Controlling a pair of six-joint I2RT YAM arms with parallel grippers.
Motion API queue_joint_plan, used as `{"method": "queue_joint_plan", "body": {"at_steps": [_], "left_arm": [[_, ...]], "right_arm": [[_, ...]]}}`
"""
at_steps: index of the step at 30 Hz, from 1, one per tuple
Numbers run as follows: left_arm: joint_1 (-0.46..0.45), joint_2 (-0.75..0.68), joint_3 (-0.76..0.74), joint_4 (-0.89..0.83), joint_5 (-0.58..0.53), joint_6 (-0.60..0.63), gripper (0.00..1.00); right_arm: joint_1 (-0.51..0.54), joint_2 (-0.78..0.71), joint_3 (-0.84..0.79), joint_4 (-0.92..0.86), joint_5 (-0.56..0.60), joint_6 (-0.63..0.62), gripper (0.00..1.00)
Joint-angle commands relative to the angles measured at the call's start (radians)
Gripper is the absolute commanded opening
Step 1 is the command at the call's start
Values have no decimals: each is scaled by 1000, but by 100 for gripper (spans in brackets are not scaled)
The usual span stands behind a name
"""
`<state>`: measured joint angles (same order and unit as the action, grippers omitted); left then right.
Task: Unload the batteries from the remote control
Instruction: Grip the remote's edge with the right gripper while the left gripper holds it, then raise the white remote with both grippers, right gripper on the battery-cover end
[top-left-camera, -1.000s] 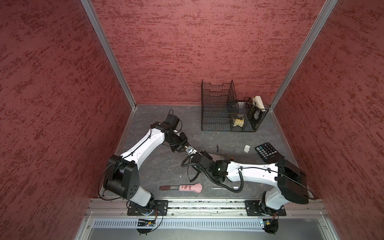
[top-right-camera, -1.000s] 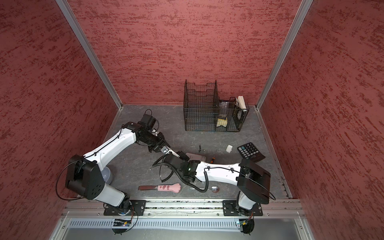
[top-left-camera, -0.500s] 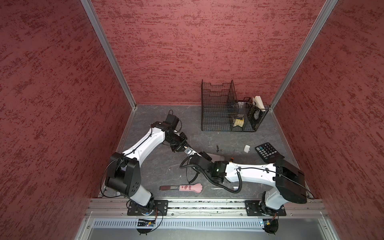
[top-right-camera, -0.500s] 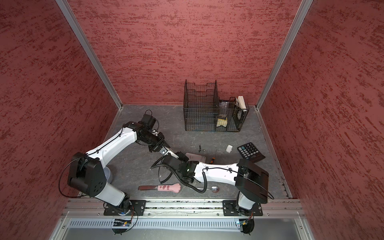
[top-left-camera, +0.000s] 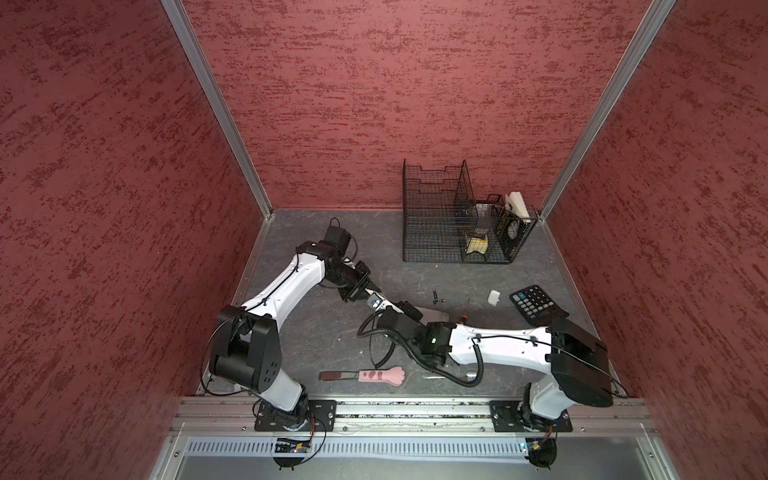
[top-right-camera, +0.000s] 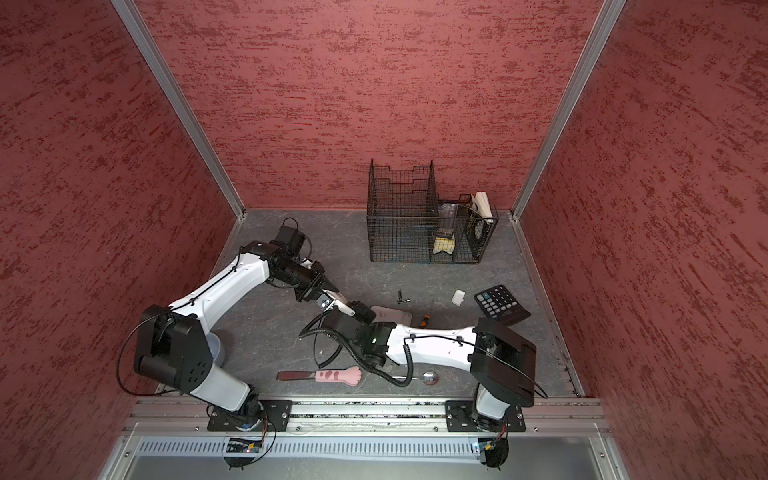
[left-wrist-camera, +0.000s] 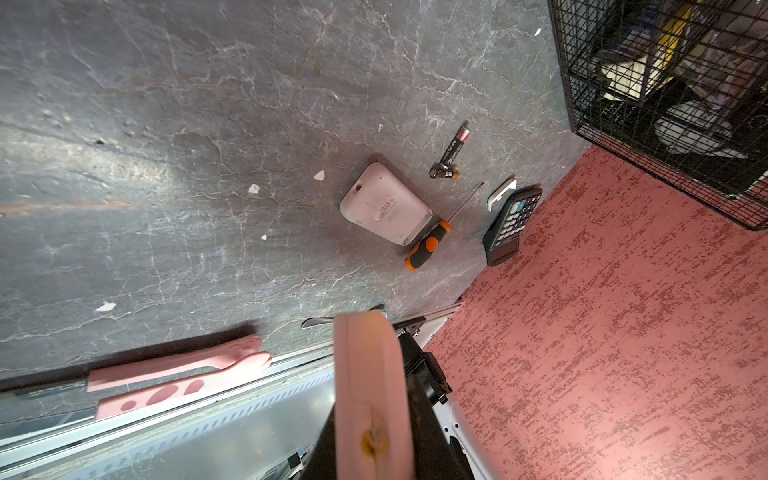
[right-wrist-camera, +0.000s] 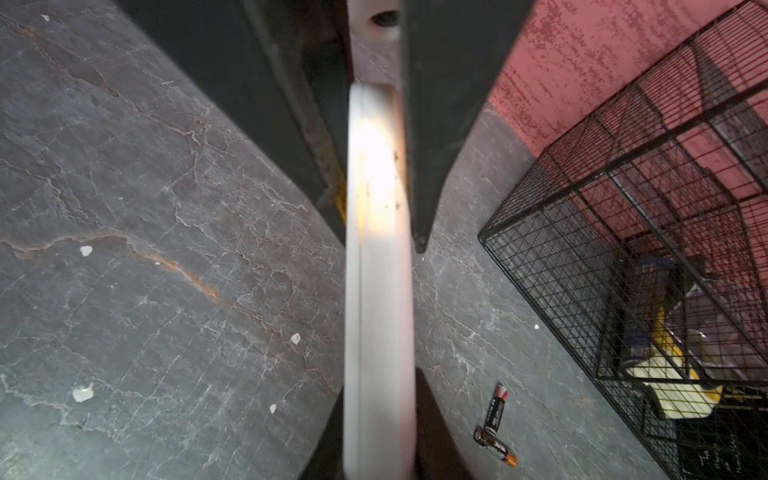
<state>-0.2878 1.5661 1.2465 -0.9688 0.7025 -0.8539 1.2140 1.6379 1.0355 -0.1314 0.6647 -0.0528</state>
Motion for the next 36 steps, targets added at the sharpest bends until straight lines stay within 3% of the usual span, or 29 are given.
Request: {"method": "queue_joint_plan", "body": {"at_steps": [1,10,17,24,30,36], "left_arm": [[40,-3,22,52,-25,64,0],[116,-43,12,136,41,28,0],[169,-94,-48,306,87,-17,0],[156,-227,-325,970,103,-195,0],[108,-210,-566,1595,103,-433,0],[51,-177,-659,1926,75,-569,0]], "right_arm": [[4,-12,46,79,101,28,20],[9,-17,37,71,148,46,45],[31,-94,6,-15,95,141,51],[7,-343,-51,-147,-93,513,54],[-80,-426,-18,-177,-204,767,51],[-189,-463,-23,-157,-272,903,51]]}}
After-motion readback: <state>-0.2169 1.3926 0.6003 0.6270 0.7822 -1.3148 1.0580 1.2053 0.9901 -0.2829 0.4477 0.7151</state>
